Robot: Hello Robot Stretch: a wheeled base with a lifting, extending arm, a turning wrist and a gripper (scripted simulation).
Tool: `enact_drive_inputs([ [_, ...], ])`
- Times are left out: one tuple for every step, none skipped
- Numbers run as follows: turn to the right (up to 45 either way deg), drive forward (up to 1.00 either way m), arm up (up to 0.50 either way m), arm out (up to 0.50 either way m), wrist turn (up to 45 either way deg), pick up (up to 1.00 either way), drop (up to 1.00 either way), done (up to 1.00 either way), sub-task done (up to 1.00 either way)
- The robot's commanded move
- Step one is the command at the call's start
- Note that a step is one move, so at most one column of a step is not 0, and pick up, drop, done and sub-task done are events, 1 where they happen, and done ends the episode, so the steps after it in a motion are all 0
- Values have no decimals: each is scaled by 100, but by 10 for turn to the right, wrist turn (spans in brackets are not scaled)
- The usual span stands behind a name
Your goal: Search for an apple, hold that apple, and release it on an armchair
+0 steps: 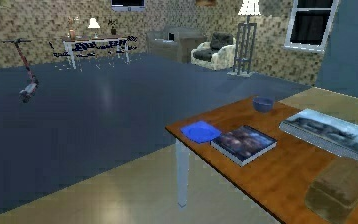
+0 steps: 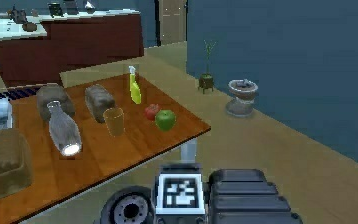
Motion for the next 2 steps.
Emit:
enact_drive_inputs([
  [0,0,0,50,0,0,0,0,0],
  [0,0,0,0,450,0,0,0,0],
])
